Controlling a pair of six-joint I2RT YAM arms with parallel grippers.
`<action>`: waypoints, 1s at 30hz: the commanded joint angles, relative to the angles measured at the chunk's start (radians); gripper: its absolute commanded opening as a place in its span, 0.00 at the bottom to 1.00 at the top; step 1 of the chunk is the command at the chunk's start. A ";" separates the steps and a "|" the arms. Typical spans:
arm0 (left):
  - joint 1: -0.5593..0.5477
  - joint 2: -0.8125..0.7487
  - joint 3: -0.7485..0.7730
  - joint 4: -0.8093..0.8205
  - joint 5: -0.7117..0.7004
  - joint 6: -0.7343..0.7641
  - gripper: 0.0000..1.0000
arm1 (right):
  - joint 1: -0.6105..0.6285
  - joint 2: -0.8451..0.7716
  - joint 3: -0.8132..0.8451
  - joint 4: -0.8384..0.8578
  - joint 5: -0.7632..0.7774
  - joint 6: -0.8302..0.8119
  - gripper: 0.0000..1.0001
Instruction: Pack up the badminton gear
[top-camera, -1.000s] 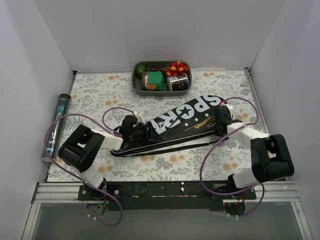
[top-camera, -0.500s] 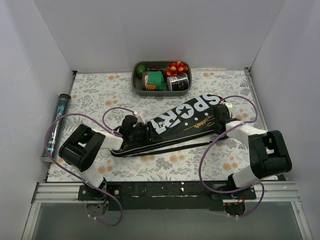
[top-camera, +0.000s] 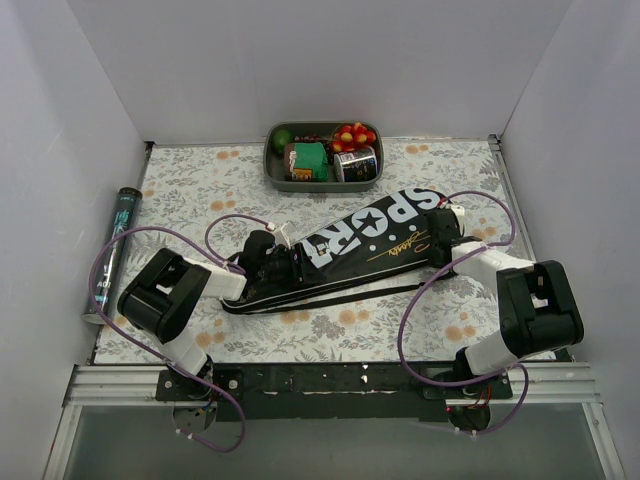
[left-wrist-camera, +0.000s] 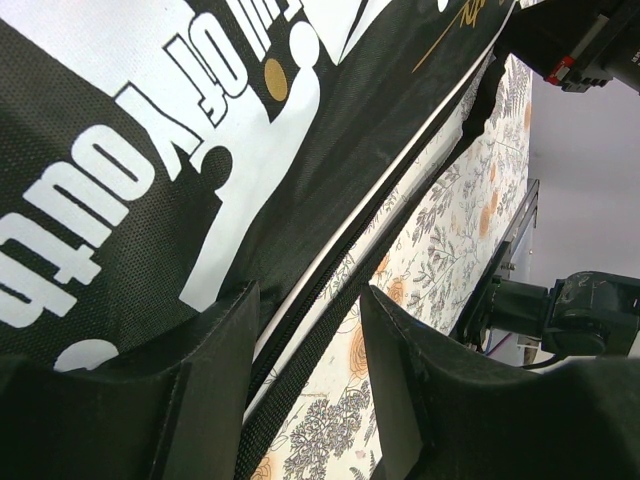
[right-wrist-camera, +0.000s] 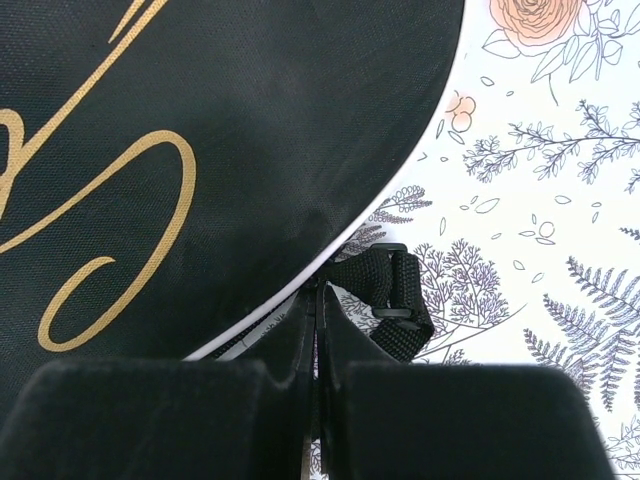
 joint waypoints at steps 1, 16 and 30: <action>-0.001 0.025 -0.013 -0.083 -0.033 0.029 0.45 | 0.029 -0.005 0.003 -0.046 -0.108 0.021 0.01; 0.000 0.031 -0.014 -0.083 -0.035 0.031 0.45 | 0.334 0.060 0.073 -0.035 -0.267 0.161 0.01; -0.001 0.002 -0.005 -0.098 -0.038 0.036 0.45 | 0.717 0.260 0.277 0.074 -0.442 0.357 0.01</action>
